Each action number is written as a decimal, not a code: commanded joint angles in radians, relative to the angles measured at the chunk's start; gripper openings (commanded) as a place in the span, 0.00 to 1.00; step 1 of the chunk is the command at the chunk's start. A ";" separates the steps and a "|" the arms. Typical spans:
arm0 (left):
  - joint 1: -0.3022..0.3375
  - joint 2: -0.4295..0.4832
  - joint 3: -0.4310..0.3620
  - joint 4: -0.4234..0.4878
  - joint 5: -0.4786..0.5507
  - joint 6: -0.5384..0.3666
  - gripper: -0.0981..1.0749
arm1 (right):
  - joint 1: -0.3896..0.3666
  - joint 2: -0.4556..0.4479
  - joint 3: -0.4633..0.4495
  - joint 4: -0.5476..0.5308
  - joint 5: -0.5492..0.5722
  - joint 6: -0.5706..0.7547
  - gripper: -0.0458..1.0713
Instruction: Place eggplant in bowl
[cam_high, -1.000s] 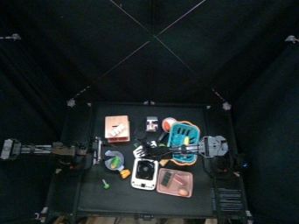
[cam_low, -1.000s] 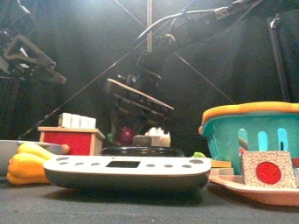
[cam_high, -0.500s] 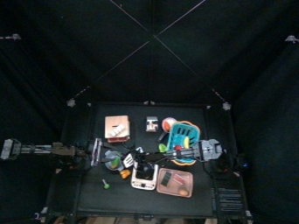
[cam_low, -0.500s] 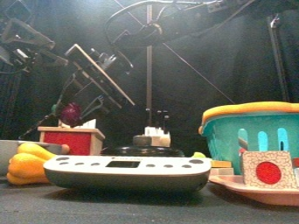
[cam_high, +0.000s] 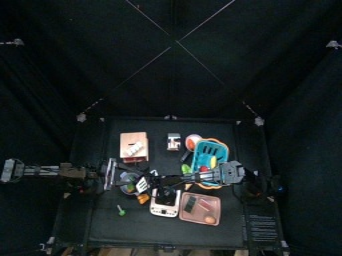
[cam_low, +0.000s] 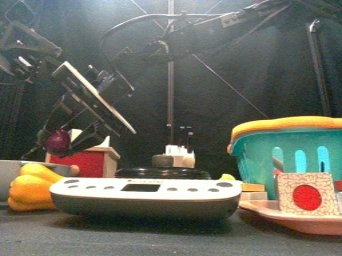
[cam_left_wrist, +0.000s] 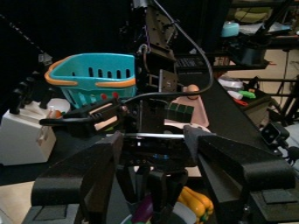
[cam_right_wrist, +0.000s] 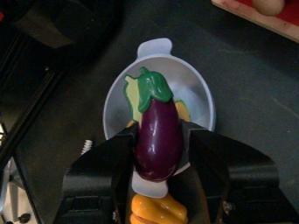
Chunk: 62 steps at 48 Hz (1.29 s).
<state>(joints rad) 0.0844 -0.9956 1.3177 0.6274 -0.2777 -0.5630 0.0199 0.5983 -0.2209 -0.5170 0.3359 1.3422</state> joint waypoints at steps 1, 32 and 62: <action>0.000 0.005 -0.014 -0.002 -0.003 0.002 0.88 | 0.002 -0.021 -0.031 0.000 0.000 -0.002 0.73; 0.000 0.005 -0.012 -0.003 -0.002 0.002 0.88 | -0.002 -0.017 -0.043 -0.005 0.031 -0.002 0.73; 0.002 0.005 -0.009 -0.003 -0.002 0.002 0.88 | 0.000 -0.017 -0.049 -0.006 0.040 -0.003 0.85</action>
<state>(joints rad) 0.0844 -0.9940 1.3223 0.6259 -0.2746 -0.5630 0.0215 0.6105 -0.2424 -0.5216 0.3789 1.3407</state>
